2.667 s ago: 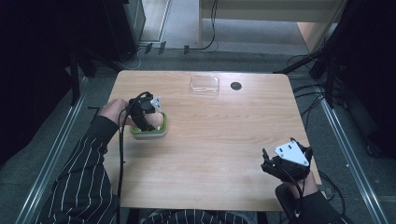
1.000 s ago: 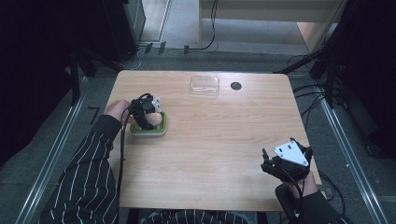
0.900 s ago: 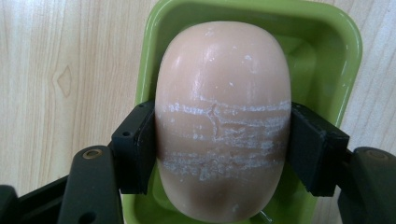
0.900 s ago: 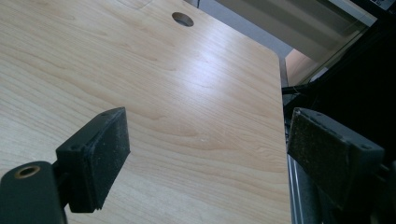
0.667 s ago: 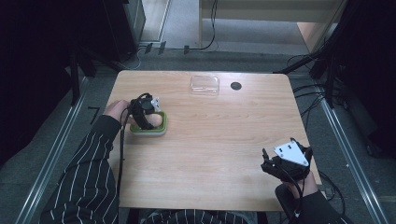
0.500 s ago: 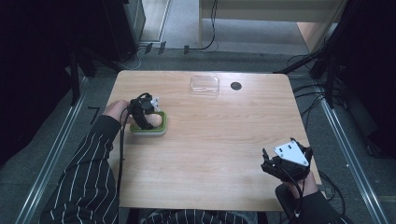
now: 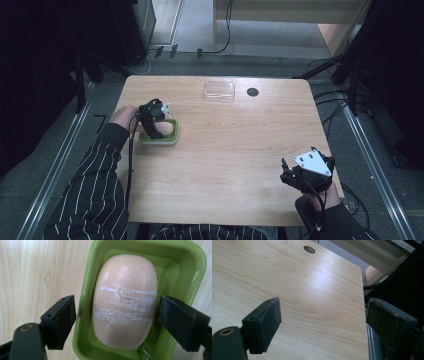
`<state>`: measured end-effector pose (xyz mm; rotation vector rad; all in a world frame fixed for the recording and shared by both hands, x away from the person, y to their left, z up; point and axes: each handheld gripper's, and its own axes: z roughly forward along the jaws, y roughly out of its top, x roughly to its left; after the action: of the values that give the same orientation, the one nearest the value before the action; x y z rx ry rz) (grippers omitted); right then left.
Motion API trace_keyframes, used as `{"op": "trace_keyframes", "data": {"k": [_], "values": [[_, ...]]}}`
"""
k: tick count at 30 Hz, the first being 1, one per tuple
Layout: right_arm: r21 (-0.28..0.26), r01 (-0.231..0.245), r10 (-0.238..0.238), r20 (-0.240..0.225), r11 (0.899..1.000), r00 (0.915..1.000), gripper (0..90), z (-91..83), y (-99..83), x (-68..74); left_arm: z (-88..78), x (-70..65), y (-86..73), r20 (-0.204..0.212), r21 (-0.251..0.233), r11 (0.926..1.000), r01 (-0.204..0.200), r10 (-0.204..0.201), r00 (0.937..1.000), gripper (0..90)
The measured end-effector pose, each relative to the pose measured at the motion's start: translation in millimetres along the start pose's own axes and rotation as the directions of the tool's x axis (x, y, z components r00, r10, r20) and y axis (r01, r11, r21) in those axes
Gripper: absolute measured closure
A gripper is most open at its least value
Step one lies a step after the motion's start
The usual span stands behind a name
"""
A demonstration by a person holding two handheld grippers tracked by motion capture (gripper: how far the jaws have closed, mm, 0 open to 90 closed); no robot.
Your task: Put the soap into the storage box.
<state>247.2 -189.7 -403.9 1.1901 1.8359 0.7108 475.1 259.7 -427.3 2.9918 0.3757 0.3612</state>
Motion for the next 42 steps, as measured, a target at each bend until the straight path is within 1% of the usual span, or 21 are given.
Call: {"op": "trace_keyframes", "data": {"k": [1, 2, 3, 7, 9, 11, 13, 14, 15, 16, 17, 19, 20, 24, 28, 30, 31, 33, 34, 36, 42], "values": [[0.0, 0.004, -0.004, -0.001, 1.0, 1.0, 13.8, -0.2, -0.1, -0.1, 0.0, 0.3, 0.0, 0.007, 0.001, 1.0, -0.001, 0.001, 1.0, 14.0], [-0.001, 0.002, -0.002, -0.001, 1.0, 1.0, 13.8, -0.6, -0.3, -0.2, 0.2, 0.0, -0.1, 0.004, 0.003, 1.0, 0.003, -0.003, 1.0, 14.1], [-0.003, -0.009, 0.009, 0.004, 1.0, 0.9999, 13.8, -1.8, -0.8, -0.7, -0.2, -0.1, 0.4, 0.004, 0.002, 1.0, 0.001, -0.001, 1.0, 14.0], [-0.004, -0.003, 0.003, 0.004, 1.0, 1.0, 13.8, -2.4, -0.9, -0.3, -3.7, -1.0, 1.0, 0.003, -0.006, 1.0, 0.002, -0.002, 1.0, 13.6], [-0.002, -0.004, 0.004, 0.003, 1.0, 1.0, 13.8, -2.6, -0.8, -0.2, -5.9, -1.4, 1.1, 0.002, -0.019, 0.9998, 0.002, -0.002, 1.0, 11.7], [-0.007, -0.007, 0.007, 0.003, 1.0, 1.0, 13.8, -3.3, -0.7, 0.0, -8.0, -2.0, 0.7, 0.003, -0.017, 0.9999, 0.003, -0.003, 1.0, 10.6], [-0.008, -0.001, 0.001, 0.003, 1.0, 1.0, 13.8, -3.9, -0.4, 0.6, -10.6, -2.7, -0.5, 0.016, -0.022, 0.9996, 0.015, -0.015, 0.9998, 8.1], [-0.008, -0.001, 0.001, 0.004, 1.0, 1.0, 13.8, -4.1, -0.4, 0.6, -11.6, -2.5, -0.7, 0.025, -0.026, 0.9996, 0.011, -0.01, 0.9996, 7.8], [-0.008, -0.001, 0.001, 0.005, 1.0, 1.0, 13.8, -4.3, -0.3, 0.5, -11.6, -2.5, -0.7, 0.025, -0.026, 0.9996, 0.011, -0.01, 0.9996, 7.6], [-0.008, -0.003, 0.003, 0.006, 1.0, 1.0, 13.8, -4.4, -0.3, 0.6, -12.4, -3.5, -0.3, 0.051, -0.024, 0.9996, 0.017, -0.016, 0.9986, 7.0], [-0.008, -0.003, 0.003, 0.006, 1.0, 1.0, 13.8, -4.4, -0.3, 0.6, -12.4, -3.5, -0.3, 0.051, -0.024, 0.9996, 0.017, -0.016, 0.9986, 5.9], [-0.006, 0.001, -0.001, 0.005, 1.0, 1.0, 13.8, -4.7, -0.4, 0.9, -14.2, -5.5, 0.7, 0.077, -0.029, 0.9993, 0.023, -0.021, 0.9968, 5.1], [-0.006, 0.001, -0.001, 0.005, 1.0, 1.0, 13.8, -4.7, -0.4, 0.9, -14.2, -5.5, 0.7, 0.077, -0.029, 0.9993, 0.023, -0.021, 0.9968, 4.8], [-0.005, -0.002, 0.002, 0.01, 1.0, 1.0, 13.8, -5.9, -1.0, 0.5, -18.2, -7.5, 2.3, 0.099, -0.035, 0.9991, 0.024, -0.021, 0.9948, 3.3], [-0.008, -0.006, 0.006, 0.01, 1.0, 0.9999, 13.8, -6.3, -0.5, 0.9, -24.4, -12.6, 3.6, 0.116, -0.042, 0.9984, 0.039, -0.033, 0.9927, 2.2], [-0.004, 0.004, -0.004, 0.005, 1.0, 1.0, 13.8, -5.8, 0.2, 2.1, -26.3, -14.9, 3.7, 0.118, -0.041, 0.9982, 0.043, -0.038, 0.9923, 2.2], [-0.005, 0.008, -0.008, 0.004, 1.0, 1.0, 13.8, -5.7, 0.3, 2.4, -26.7, -15.8, 3.6, 0.122, -0.044, 0.9975, 0.055, -0.049, 0.9913, 2.2], [-0.009, 0.001, 0.0, 0.008, 1.0, 1.0, 13.8, -5.9, 0.3, 1.9, -27.3, -16.6, 3.8, 0.127, -0.038, 0.9975, 0.059, -0.053, 0.9904, 2.2], [-0.009, 0.001, 0.0, 0.008, 1.0, 1.0, 13.8, -5.9, 0.3, 1.9, -27.5, -18.7, 4.0, 0.124, -0.044, 0.9971, 0.063, -0.057, 0.9907, 2.2], [-0.009, -0.003, 0.003, 0.01, 1.0, 0.9999, 13.9, -6.4, 0.0, 1.7, -27.6, -22.0, 4.9, 0.131, -0.038, 0.9973, 0.062, -0.057, 0.9898, 2.2], [-0.011, -0.005, 0.005, 0.01, 1.0, 0.9999, 13.8, -7.1, -0.7, 0.7, -29.8, -35.8, 7.0, 0.12, -0.024, 0.9982, 0.054, -0.051, 0.9915, 2.2]]}}
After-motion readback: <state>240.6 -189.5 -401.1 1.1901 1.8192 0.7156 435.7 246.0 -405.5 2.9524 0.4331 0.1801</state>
